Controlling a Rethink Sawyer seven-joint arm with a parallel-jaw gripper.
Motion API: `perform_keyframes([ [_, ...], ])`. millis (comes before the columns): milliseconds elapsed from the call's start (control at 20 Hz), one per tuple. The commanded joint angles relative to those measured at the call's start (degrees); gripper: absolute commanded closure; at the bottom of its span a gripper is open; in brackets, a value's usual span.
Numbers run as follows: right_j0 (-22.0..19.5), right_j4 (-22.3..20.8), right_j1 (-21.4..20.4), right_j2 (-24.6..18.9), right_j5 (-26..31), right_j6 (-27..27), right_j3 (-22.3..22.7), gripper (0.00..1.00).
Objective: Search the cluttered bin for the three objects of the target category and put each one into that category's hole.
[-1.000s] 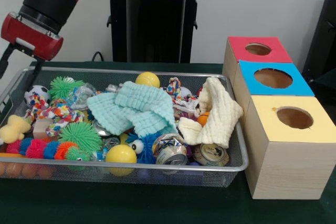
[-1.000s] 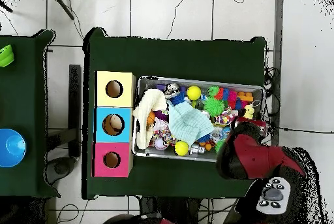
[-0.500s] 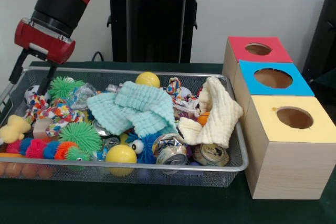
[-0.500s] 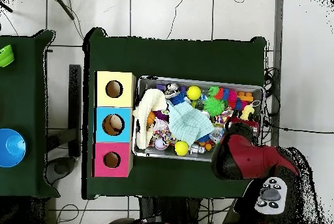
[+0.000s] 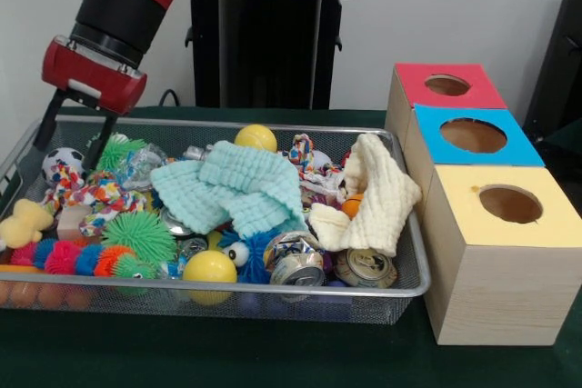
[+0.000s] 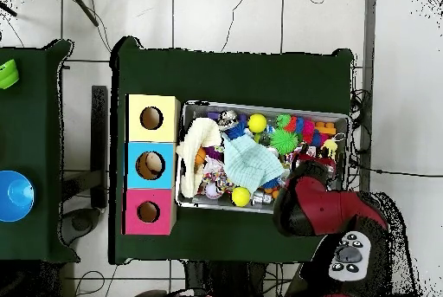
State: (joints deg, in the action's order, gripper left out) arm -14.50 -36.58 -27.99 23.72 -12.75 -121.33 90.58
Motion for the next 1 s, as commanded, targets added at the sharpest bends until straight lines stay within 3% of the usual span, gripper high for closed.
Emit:
perform_keyframes([
  [50, -0.5, 1.7, 2.1, -7.2, -1.3, -5.4, -2.2, 0.00],
  [1000, -5.4, -5.6, 3.8, -12.9, -4.6, -2.3, -7.1, 0.00],
])
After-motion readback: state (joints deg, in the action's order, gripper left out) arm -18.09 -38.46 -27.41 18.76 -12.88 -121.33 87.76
